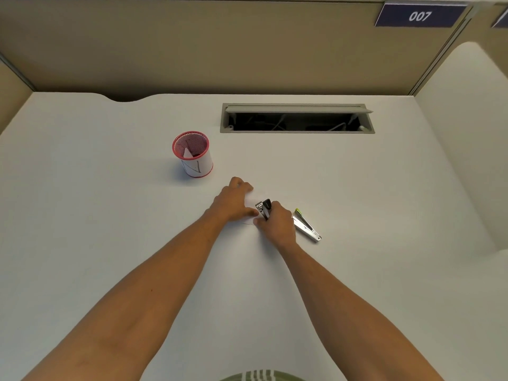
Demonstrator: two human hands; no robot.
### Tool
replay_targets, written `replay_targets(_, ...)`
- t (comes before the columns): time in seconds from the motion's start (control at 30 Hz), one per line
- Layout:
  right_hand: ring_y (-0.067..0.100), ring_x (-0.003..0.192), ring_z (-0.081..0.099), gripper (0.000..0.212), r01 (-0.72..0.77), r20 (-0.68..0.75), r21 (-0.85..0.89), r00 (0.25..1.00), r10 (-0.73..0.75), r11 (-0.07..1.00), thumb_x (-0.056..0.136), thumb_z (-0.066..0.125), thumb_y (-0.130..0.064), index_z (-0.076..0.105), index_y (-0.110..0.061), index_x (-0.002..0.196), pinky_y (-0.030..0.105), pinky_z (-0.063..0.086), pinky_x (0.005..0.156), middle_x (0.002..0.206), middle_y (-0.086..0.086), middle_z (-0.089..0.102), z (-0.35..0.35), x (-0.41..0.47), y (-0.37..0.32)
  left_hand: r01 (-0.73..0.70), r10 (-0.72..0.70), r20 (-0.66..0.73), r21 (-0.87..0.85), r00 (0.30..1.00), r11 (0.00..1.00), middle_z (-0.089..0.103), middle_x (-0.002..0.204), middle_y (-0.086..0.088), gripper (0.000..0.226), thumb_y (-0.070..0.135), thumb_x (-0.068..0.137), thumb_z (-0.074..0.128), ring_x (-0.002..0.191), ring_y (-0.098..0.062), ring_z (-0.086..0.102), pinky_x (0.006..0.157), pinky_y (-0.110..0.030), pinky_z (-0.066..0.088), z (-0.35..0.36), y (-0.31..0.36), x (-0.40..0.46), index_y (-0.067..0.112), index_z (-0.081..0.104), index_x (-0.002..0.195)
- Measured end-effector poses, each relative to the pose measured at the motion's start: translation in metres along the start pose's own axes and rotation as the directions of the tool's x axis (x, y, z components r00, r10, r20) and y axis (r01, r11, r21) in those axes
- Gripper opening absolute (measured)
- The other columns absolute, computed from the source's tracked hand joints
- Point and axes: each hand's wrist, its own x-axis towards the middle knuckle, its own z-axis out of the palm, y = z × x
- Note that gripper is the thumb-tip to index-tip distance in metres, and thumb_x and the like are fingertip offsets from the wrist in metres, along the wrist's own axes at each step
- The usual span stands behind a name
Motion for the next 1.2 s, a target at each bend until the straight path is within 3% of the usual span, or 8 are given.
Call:
replay_targets(0.17, 0.031, 0.096, 0.061, 0.042, -0.011, -0.009, -0.035, 1.000, 0.010, 0.999, 0.079, 0.074, -0.028, 0.054, -0.006, 0.109, 0.033, 0.043, 0.068, 0.105, 0.010, 0.065, 0.002, 0.003, 0.001, 0.003, -0.007, -0.057, -0.072, 0.998, 0.997, 0.045, 0.118, -0.003, 0.047, 0.034, 0.069, 0.081, 0.096, -0.024, 0.053, 0.080, -0.035, 0.047, 0.002, 0.000, -0.006, 0.022, 0.057, 0.108)
replay_targets(0.27, 0.029, 0.094, 0.061, 0.042, 0.000, -0.012, -0.034, 1.000, 0.000, 0.999, 0.079, 0.074, -0.028, 0.054, -0.007, 0.109, 0.032, 0.042, 0.067, 0.103, 0.008, 0.065, 0.002, 0.004, 0.002, 0.015, -0.050, -0.106, -0.314, 0.993, 0.949, 0.058, 0.087, -0.002, 0.037, 0.022, 0.072, 0.080, 0.076, -0.019, 0.056, 0.065, -0.029, 0.044, 0.006, 0.001, -0.012, 0.022, 0.056, 0.100)
replay_targets(0.37, 0.024, 0.083, 0.057, 0.038, 0.016, -0.011, -0.012, 1.000, -0.016, 1.000, 0.077, 0.074, -0.028, 0.054, -0.009, 0.104, 0.030, 0.039, 0.064, 0.095, 0.003, 0.062, 0.002, 0.004, 0.004, 0.005, -0.101, -0.144, -0.551, 0.984, 0.835, 0.053, 0.059, 0.002, 0.049, 0.010, 0.072, 0.080, 0.053, -0.009, 0.048, 0.053, -0.018, 0.041, 0.007, -0.001, -0.020, 0.025, 0.052, 0.110)
replay_targets(0.5, 0.018, 0.066, 0.054, 0.027, -0.023, 0.018, 0.332, 1.000, 0.018, 0.943, 0.077, 0.076, -0.028, 0.051, -0.018, 0.081, 0.030, 0.043, 0.059, 0.077, -0.002, 0.058, -0.005, 0.003, 0.006, 0.027, -0.168, -0.159, -0.645, 0.973, 0.764, 0.062, 0.063, -0.002, 0.066, 0.008, 0.071, 0.081, 0.060, -0.010, 0.059, 0.063, -0.021, 0.048, 0.004, -0.004, -0.032, 0.026, 0.046, 0.123)
replay_targets(0.67, 0.015, 0.045, 0.047, 0.024, -0.153, 0.115, 0.672, 0.988, 0.102, 0.725, 0.087, 0.072, -0.026, 0.058, -0.008, 0.081, 0.025, 0.040, 0.041, 0.065, 0.004, 0.059, -0.020, -0.001, 0.002, 0.012, -0.185, -0.163, -0.720, 0.969, 0.694, 0.069, 0.074, -0.003, 0.027, 0.014, 0.074, 0.081, 0.069, -0.013, 0.068, 0.058, -0.022, 0.055, 0.005, -0.006, -0.044, 0.014, 0.061, 0.092)
replay_targets(0.83, 0.012, 0.042, 0.042, 0.020, -0.124, 0.192, 0.700, 0.981, -0.018, 0.704, 0.086, 0.074, -0.019, 0.057, -0.011, 0.077, 0.023, 0.033, 0.039, 0.058, 0.002, 0.049, -0.025, -0.010, -0.001, 0.013, -0.178, -0.124, -0.787, 0.976, 0.617, 0.073, 0.085, -0.011, 0.023, 0.013, 0.079, 0.077, 0.077, -0.021, 0.072, 0.066, -0.029, 0.060, 0.004, 0.000, -0.055, 0.005, 0.065, 0.096)
replay_targets(1.07, 0.012, 0.040, 0.036, 0.020, -0.127, 0.157, 0.703, 0.987, 0.021, 0.700, 0.085, 0.073, -0.009, 0.056, -0.011, 0.073, 0.022, 0.029, 0.039, 0.055, 0.002, 0.047, -0.025, -0.013, 0.000, 0.033, -0.152, -0.062, -0.833, 0.986, 0.552, 0.071, 0.087, -0.005, 0.026, 0.012, 0.086, 0.069, 0.073, -0.012, 0.072, 0.058, -0.022, 0.057, -0.002, 0.003, -0.064, 0.007, 0.053, 0.105)
replay_targets(1.2, 0.012, 0.038, 0.037, 0.020, -0.130, 0.116, 0.670, 0.991, 0.070, 0.731, 0.082, 0.075, -0.008, 0.057, -0.010, 0.074, 0.021, 0.030, 0.038, 0.055, 0.002, 0.048, -0.020, -0.012, 0.002, 0.058, -0.246, -0.078, -0.864, 0.966, 0.499, 0.070, 0.101, -0.014, 0.022, 0.011, 0.086, 0.069, 0.085, -0.022, 0.071, 0.064, -0.029, 0.060, -0.003, -0.003, -0.067, 0.006, 0.059, 0.105)
